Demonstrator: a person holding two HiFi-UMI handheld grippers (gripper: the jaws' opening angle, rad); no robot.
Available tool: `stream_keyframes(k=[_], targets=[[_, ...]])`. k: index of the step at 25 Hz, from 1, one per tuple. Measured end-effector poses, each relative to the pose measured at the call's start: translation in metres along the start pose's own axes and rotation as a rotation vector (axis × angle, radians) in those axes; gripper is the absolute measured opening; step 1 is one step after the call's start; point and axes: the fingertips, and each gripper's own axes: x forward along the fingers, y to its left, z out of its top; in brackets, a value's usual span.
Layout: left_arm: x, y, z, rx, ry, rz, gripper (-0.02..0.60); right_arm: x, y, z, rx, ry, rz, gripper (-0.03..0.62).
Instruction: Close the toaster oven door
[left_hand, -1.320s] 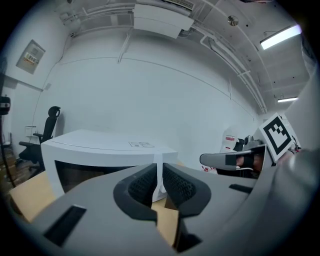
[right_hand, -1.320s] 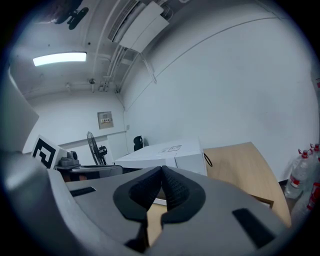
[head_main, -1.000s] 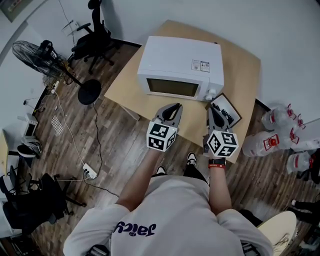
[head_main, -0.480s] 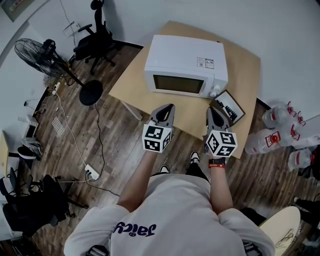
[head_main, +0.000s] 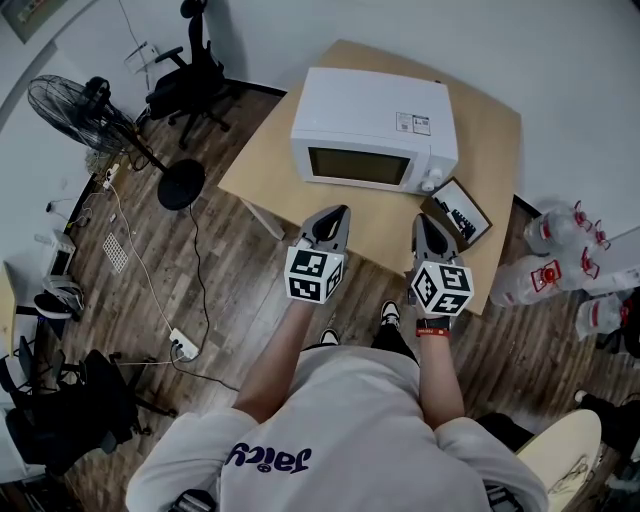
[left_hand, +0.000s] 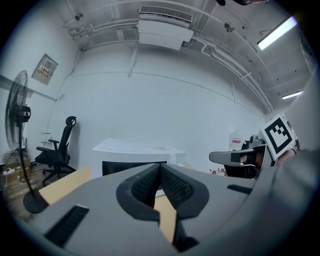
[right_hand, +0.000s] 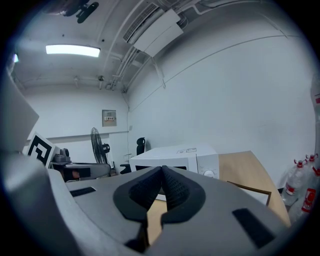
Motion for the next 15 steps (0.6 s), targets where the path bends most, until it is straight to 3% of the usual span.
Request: stream_keyframes(k=[15], targets=[[0.066, -0.018, -0.012, -0.003, 0.041, -0.009, 0.02, 0.024, -0.046, -0.003, 0.016, 0.033, 0.017, 0.012]])
